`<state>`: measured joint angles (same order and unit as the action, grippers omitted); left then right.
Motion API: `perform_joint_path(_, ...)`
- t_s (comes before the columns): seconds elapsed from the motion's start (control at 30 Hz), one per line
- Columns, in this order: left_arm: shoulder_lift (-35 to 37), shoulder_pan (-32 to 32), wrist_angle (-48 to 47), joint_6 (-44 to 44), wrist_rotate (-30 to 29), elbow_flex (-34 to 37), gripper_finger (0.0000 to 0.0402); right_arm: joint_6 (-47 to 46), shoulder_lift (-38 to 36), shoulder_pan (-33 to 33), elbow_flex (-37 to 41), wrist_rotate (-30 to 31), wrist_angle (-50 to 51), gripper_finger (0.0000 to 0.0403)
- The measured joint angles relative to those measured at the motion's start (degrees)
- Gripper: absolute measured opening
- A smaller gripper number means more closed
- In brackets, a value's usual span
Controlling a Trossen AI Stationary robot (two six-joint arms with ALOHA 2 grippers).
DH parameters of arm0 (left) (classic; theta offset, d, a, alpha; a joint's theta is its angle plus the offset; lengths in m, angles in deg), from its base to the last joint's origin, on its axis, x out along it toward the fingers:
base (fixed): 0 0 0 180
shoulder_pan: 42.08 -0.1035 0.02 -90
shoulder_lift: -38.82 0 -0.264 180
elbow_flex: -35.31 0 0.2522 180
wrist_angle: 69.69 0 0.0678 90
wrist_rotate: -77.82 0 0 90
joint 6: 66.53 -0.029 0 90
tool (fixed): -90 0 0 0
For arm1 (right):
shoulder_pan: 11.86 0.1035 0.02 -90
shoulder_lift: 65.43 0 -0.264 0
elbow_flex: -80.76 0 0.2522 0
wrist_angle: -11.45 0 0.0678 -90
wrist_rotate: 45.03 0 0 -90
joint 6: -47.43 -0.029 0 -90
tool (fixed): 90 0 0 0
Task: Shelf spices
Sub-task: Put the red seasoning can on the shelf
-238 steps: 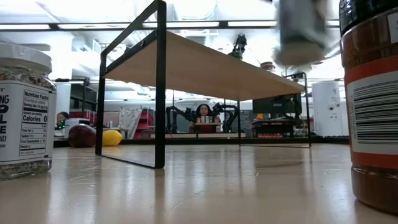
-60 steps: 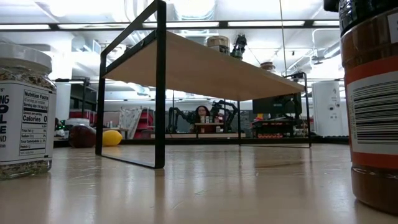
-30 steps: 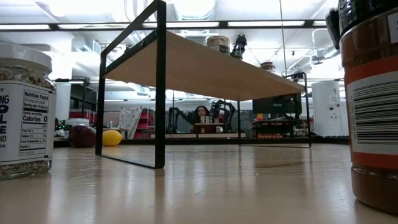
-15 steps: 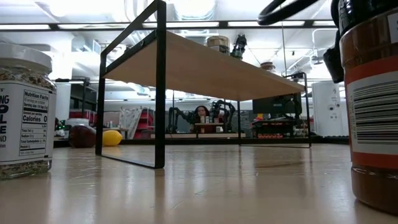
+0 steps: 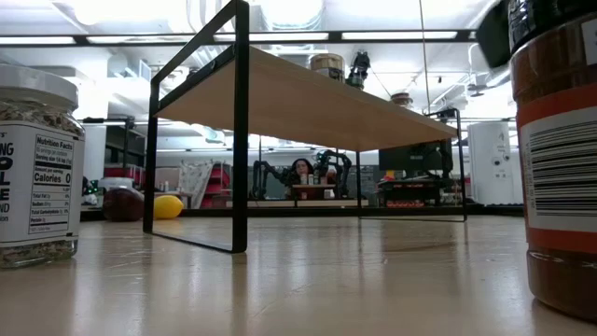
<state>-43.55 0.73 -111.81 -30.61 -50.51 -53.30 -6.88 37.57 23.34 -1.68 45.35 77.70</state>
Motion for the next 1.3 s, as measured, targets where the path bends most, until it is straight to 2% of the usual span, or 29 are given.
perform_joint_path(0.17, 0.0, 0.0, 0.0, 0.0, 0.0, 0.0, 0.0165, 11.3, -2.7, -0.3, -4.3, -0.2, 4.8, 0.0172)
perform_joint_path(0.3, 0.0, 0.0, 0.0, 0.0, 0.0, 0.0, 0.0165, 18.3, -4.6, -2.2, -10.0, 4.8, 13.7, 0.0172)
perform_joint_path(0.5, 0.0, -0.1, 0.0, -0.3, 0.0, 0.0, 0.0165, 29.6, -5.2, -8.9, -20.0, 10.7, 24.1, 0.0172)
perform_joint_path(0.87, 0.0, -0.1, 0.0, -0.7, -0.1, 0.0, 0.0164, 54.6, -5.1, -22.2, -30.9, 11.6, 23.9, 0.0172)
perform_joint_path(1.1, 0.0, -0.1, -0.1, -0.7, 0.0, 0.3, 0.0164, 63.6, -4.9, -28.3, -31.8, 10.8, 23.8, 0.0172)
perform_joint_path(1.3, 0.0, -0.1, 0.0, -0.9, 0.0, 0.4, 0.0164, 70.6, -4.1, -30.4, -31.7, 9.5, 23.5, 0.0172)
